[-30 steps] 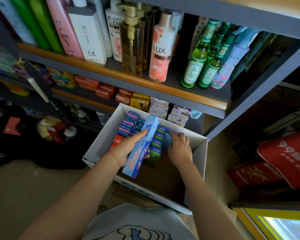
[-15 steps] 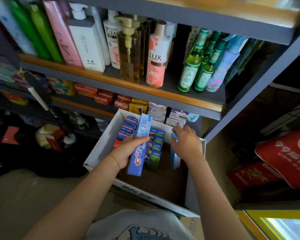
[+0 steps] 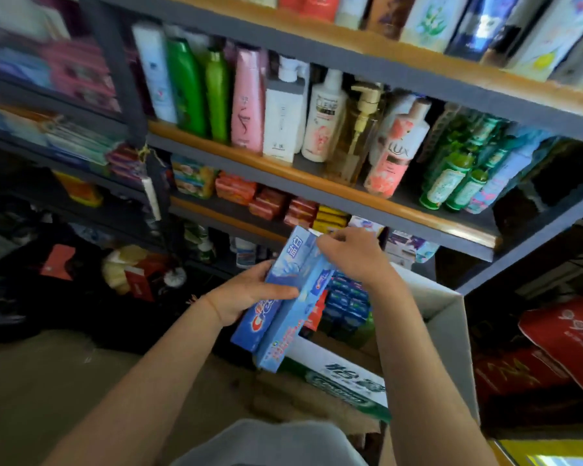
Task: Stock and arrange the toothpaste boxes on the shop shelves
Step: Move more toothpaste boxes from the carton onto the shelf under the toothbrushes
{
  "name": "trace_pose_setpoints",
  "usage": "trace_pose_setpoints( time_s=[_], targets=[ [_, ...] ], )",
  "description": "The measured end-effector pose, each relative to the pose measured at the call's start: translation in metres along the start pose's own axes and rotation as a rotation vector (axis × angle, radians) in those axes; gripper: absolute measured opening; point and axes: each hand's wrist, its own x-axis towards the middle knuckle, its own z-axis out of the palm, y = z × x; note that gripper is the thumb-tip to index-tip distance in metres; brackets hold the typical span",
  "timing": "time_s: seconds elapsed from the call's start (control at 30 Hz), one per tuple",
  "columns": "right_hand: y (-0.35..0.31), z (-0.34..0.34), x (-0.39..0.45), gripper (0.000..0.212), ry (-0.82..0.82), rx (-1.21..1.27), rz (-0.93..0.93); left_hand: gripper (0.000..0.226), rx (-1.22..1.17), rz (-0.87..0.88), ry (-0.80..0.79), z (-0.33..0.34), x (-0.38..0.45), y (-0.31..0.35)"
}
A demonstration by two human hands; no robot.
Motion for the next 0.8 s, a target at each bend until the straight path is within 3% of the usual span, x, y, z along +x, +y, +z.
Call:
trace_pose_setpoints(
  time_s=[0.27,0.37,0.47,0.5,0.6,0.67,0.8],
  targets=[
    [-0.131,0.155,0.007,0.03,-0.142,0.057,0.075,0.048,0.013,0.026,0.145,-0.157,-0.116,-0.003],
    [-0.17,0.2,0.005,0.055,-0.225,0.097,0.044,0.046,-0.167,0.037,0.232,-0.202,-0.153,-0.011],
    [-0.202,0.237,0.003,0.084,-0.282,0.322,0.074,0.039,-0.441,0.093,0.227,-0.236,-0.183,-0.007],
    [-0.214,0.25,0.004,0.085,-0.332,0.39,0.07,0.036,-0.502,0.105,0.216,-0.249,-0.19,-0.004],
    [-0.247,0.286,0.008,0.059,-0.467,0.551,0.049,0.034,-0.59,0.125,0.209,-0.289,-0.197,0.008],
    [-0.265,0.304,0.023,0.048,-0.459,0.616,0.065,0.033,-0.593,0.121,0.227,-0.315,-0.194,0.018],
    [-0.296,0.342,0.071,0.065,-0.403,0.66,0.098,0.043,-0.493,0.151,0.304,-0.371,-0.172,0.034]
  ],
)
